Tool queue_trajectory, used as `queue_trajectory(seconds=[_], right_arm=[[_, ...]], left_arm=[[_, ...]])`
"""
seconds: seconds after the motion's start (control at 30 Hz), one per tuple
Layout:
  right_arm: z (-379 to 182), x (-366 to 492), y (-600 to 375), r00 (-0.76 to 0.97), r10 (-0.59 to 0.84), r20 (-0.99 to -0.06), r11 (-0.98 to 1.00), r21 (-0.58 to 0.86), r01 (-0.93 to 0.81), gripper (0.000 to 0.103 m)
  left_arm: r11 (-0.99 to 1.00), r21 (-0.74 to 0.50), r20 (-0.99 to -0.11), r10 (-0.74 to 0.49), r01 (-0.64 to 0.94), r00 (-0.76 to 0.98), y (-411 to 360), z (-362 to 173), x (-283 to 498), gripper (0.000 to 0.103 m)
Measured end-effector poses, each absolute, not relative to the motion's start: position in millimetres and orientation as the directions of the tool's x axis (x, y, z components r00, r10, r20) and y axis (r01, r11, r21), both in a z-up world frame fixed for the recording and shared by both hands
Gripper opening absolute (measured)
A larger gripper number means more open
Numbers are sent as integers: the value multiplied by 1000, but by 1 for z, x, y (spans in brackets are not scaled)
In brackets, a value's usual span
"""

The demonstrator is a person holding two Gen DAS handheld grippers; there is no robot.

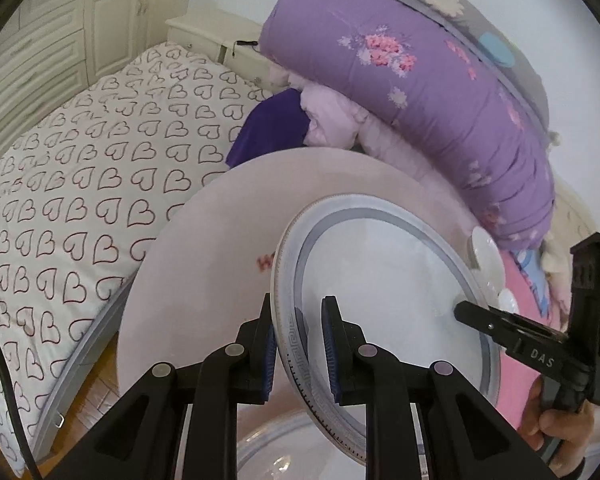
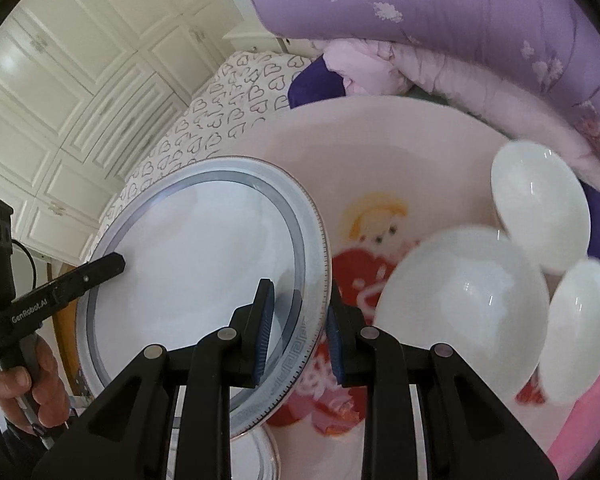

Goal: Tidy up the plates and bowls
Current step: 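Lift and carry the plate stack with both grippers toward the white bowls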

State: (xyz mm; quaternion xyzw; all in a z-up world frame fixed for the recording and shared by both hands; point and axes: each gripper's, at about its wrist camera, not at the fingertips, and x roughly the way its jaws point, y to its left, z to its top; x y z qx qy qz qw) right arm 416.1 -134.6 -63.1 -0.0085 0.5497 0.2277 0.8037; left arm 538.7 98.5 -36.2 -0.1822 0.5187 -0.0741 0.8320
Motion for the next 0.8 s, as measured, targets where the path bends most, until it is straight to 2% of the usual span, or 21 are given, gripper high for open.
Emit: queue_trajectory(seconds=[0.47, 0.8], right_arm=[[-70, 334, -144, 352, 401, -846, 879, 246, -409, 25], [-87, 278, -145, 366, 397, -842, 872, 222, -436, 25]], left_arm=[[918, -392, -826, -319, -68, 464, 107, -33, 449, 15], [938, -343, -830, -278, -48, 484, 108, -31, 380, 15]])
